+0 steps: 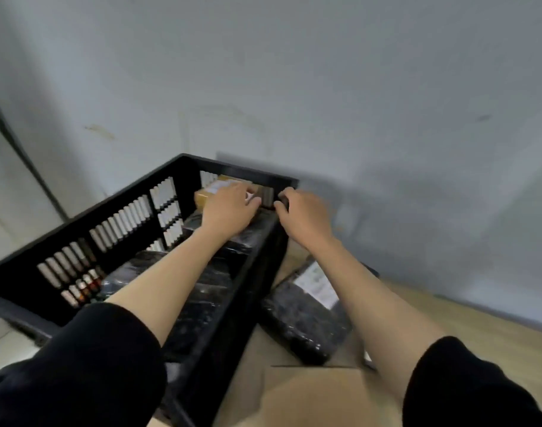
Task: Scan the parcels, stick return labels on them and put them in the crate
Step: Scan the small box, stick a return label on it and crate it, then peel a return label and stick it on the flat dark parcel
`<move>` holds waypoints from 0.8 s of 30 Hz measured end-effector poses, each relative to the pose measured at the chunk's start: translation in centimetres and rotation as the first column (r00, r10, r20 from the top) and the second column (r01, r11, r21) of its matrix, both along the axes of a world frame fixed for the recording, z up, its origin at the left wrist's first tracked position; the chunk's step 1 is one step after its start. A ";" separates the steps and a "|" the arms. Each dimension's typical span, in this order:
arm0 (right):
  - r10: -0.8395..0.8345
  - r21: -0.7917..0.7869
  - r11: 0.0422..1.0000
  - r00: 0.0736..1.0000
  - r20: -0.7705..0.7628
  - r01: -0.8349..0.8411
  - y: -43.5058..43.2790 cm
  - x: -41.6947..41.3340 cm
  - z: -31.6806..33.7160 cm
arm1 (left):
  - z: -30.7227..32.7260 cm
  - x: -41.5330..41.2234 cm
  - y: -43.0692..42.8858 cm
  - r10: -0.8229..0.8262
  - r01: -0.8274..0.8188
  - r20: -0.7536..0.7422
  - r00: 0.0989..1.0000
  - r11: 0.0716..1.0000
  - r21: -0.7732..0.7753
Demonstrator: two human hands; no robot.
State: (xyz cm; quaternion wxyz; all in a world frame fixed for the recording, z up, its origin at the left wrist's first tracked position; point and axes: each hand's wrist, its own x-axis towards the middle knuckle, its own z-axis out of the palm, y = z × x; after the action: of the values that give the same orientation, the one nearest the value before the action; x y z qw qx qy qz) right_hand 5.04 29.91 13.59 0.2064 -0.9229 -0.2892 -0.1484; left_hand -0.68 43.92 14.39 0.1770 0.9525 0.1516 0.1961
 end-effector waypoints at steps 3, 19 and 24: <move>-0.040 0.106 0.993 0.998 -0.038 0.044 -9.0 -0.4 -0.8 | -0.7 0.3 -7.4 -0.059 0.059 0.012 0.998 0.998 -0.028; -0.139 0.082 0.953 0.663 -0.736 0.291 -37.6 -5.9 -21.1 | -20.5 -0.7 -33.1 0.040 -0.270 -0.461 0.887 0.853 -0.446; -0.059 0.221 0.872 0.543 -0.837 0.436 -34.6 -5.4 -23.1 | -23.0 0.4 -33.2 -0.004 -0.388 -0.482 0.876 0.587 -0.711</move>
State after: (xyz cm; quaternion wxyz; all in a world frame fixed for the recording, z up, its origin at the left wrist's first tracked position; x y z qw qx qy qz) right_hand -0.38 -4.66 -9.56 0.4773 -0.8547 0.0117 0.2036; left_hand -0.28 10.68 -8.63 0.5168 0.7703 0.3626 -0.0898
